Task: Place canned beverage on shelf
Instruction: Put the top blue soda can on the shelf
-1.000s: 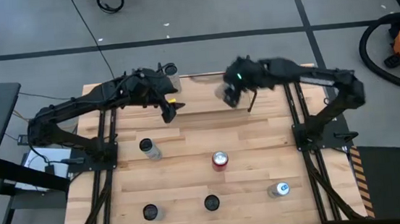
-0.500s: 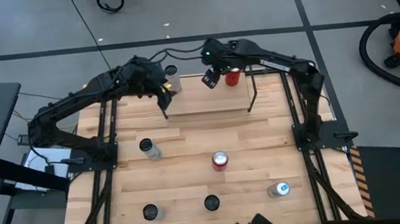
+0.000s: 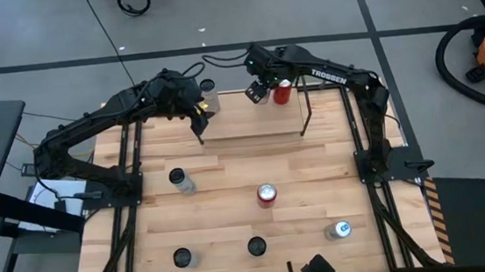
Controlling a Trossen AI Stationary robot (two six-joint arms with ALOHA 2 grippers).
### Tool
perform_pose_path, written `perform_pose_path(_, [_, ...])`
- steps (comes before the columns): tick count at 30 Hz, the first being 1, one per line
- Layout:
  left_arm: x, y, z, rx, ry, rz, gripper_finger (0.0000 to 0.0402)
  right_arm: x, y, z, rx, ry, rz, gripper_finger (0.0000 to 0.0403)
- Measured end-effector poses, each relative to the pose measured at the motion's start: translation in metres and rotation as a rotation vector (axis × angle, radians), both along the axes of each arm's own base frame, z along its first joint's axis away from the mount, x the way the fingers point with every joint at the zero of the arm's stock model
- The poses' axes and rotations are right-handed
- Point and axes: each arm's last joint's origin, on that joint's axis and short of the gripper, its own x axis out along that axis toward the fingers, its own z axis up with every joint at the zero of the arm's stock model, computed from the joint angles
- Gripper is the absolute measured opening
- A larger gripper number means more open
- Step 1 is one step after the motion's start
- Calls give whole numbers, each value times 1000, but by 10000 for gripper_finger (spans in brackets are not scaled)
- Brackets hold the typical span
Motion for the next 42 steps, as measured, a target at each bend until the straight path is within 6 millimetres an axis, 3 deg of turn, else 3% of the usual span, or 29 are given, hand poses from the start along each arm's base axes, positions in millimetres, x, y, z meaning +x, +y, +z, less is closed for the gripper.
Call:
perform_pose_path(18, [0,0,0,28,14,-25,311,-3,4,-7,75,-37,-228,248])
perform_pose_path(26, [0,0,0,37,18,-33,311,1,3,-10,75,-65,-264,251])
perform_pose_path(32, [0,0,0,40,18,-35,311,11,-2,-28,126,-45,-254,252])
perform_pose_path(42, [0,0,0,49,25,-44,311,10,-7,-27,97,-52,-262,253])
